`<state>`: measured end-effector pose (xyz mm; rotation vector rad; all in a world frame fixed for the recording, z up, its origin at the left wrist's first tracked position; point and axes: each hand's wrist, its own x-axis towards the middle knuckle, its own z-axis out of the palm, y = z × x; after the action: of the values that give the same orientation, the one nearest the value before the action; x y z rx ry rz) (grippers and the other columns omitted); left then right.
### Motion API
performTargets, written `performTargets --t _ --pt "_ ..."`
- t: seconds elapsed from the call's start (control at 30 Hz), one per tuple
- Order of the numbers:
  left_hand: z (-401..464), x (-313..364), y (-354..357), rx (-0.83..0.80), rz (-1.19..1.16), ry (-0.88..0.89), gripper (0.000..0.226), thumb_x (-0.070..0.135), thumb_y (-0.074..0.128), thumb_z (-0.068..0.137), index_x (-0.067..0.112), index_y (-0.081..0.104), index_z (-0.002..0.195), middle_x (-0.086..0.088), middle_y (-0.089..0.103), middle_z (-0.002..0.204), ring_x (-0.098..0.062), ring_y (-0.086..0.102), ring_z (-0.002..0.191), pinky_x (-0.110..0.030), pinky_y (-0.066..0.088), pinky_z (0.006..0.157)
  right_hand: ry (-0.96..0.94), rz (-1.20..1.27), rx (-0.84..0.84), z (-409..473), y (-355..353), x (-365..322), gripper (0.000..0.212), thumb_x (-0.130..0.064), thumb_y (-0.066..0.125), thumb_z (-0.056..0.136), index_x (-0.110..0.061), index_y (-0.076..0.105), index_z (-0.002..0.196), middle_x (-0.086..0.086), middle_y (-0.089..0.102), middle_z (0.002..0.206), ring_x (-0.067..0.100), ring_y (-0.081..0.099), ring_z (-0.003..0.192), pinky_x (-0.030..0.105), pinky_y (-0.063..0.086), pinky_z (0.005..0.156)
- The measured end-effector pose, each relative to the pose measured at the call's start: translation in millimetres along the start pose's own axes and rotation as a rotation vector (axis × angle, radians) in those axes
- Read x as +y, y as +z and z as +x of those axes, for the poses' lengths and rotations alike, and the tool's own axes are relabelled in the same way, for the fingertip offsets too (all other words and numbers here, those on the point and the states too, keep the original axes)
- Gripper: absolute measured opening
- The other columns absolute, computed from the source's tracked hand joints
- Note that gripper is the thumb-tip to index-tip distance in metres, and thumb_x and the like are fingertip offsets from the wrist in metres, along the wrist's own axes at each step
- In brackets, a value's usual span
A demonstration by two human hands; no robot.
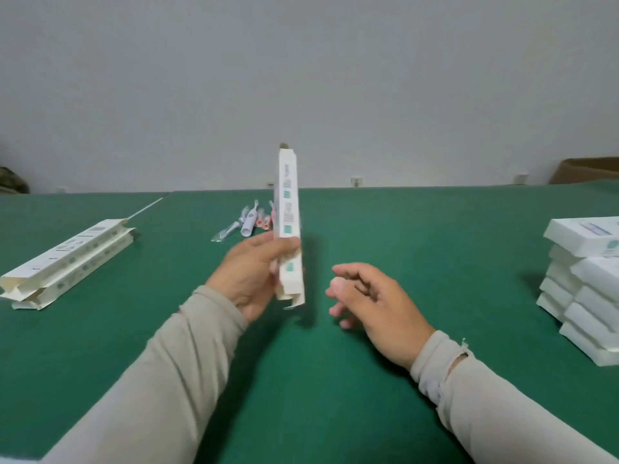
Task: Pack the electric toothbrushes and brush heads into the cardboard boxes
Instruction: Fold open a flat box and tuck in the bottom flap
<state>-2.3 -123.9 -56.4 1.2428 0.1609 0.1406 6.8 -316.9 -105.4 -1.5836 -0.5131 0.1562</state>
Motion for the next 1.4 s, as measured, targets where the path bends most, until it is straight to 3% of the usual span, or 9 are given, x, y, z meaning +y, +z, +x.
performTargets --t 0.07,0.17,0.27,0.37,0.5,0.67,0.93,1.23,1.4 --pt "-2 -23 48 -0.104 -0.079 -0.043 0.02 0.009 0.07 0.086 0.002 0.067 0.105 -0.009 0.07 0.079 -0.023 0.067 0.07 -0.037 0.06 0.065 -0.038 -0.072 0.018 -3 -1 2 0.038 -0.05 0.07 0.08 -0.029 0.06 0.111 -0.009 0.07 0.09 0.007 0.065 0.08 0.026 0.055 0.072" --pt "0 -53 81 -0.132 -0.154 -0.051 0.049 0.03 0.076 0.079 0.001 0.064 0.117 -0.016 0.069 0.089 -0.028 0.066 0.07 -0.039 0.054 0.065 -0.018 -0.181 0.213 -1 -14 3 0.015 -0.032 0.066 0.093 -0.022 0.063 0.103 -0.003 0.069 0.085 0.017 0.065 0.073 0.037 0.058 0.069" --pt "9 -61 75 -0.241 -0.232 -0.076 0.062 0.05 0.068 0.084 0.002 0.059 0.122 -0.015 0.063 0.086 -0.026 0.056 0.059 -0.032 0.043 0.054 0.199 0.325 0.143 3 -25 -3 0.024 -0.022 0.053 0.101 -0.002 0.064 0.11 0.015 0.069 0.078 0.022 0.064 0.06 0.031 0.055 0.054" --pt "17 -58 62 -0.259 -0.463 -0.071 0.065 0.052 0.07 0.081 0.003 0.056 0.122 -0.015 0.072 0.106 -0.027 0.072 0.09 -0.043 0.059 0.077 0.389 0.559 -0.118 -1 -25 -10 0.038 -0.032 0.045 0.101 0.0 0.063 0.111 0.019 0.066 0.072 0.021 0.06 0.05 0.027 0.051 0.048" --pt "26 -59 55 -0.14 -0.576 -0.032 0.048 0.05 0.072 0.08 0.012 0.05 0.099 -0.003 0.056 0.073 -0.018 0.061 0.064 -0.035 0.058 0.07 0.337 0.33 -0.046 2 -11 -3 0.039 -0.043 0.054 0.1 -0.006 0.066 0.096 0.013 0.068 0.071 0.018 0.06 0.049 0.025 0.05 0.045" --pt "31 -57 44 -0.017 -0.636 -0.03 0.041 0.054 0.061 0.091 0.017 0.042 0.089 0.002 0.042 0.06 -0.014 0.046 0.048 -0.029 0.056 0.064 0.102 -0.007 0.25 7 -17 5 0.014 -0.018 0.067 0.093 -0.014 0.067 0.079 0.005 0.067 0.068 0.012 0.061 0.058 0.026 0.049 0.052" --pt "29 -61 45 0.01 -0.609 -0.014 0.055 0.057 0.065 0.087 0.014 0.04 0.111 -0.003 0.048 0.075 -0.017 0.058 0.057 -0.035 0.058 0.069 -0.046 -0.164 0.153 -1 -15 2 0.014 -0.026 0.072 0.087 -0.023 0.078 0.075 -0.009 0.069 0.082 0.002 0.06 0.073 0.013 0.043 0.07" --pt "24 -66 53 -0.012 -0.501 -0.02 0.074 0.06 0.071 0.077 0.011 0.05 0.129 -0.009 0.062 0.097 -0.018 0.071 0.082 -0.037 0.06 0.069 -0.042 -0.319 0.261 -3 -8 3 0.016 -0.033 0.077 0.079 -0.021 0.068 0.074 -0.018 0.064 0.069 0.002 0.054 0.061 0.017 0.045 0.061" --pt "22 -72 56 -0.16 -0.47 -0.082 0.052 0.052 0.077 0.077 0.01 0.057 0.099 -0.005 0.071 0.068 -0.019 0.073 0.068 -0.037 0.059 0.064 -0.095 -0.261 0.281 -2 -8 3 0.022 -0.028 0.078 0.08 -0.016 0.064 0.068 -0.022 0.059 0.058 -0.001 0.051 0.052 0.011 0.039 0.055"
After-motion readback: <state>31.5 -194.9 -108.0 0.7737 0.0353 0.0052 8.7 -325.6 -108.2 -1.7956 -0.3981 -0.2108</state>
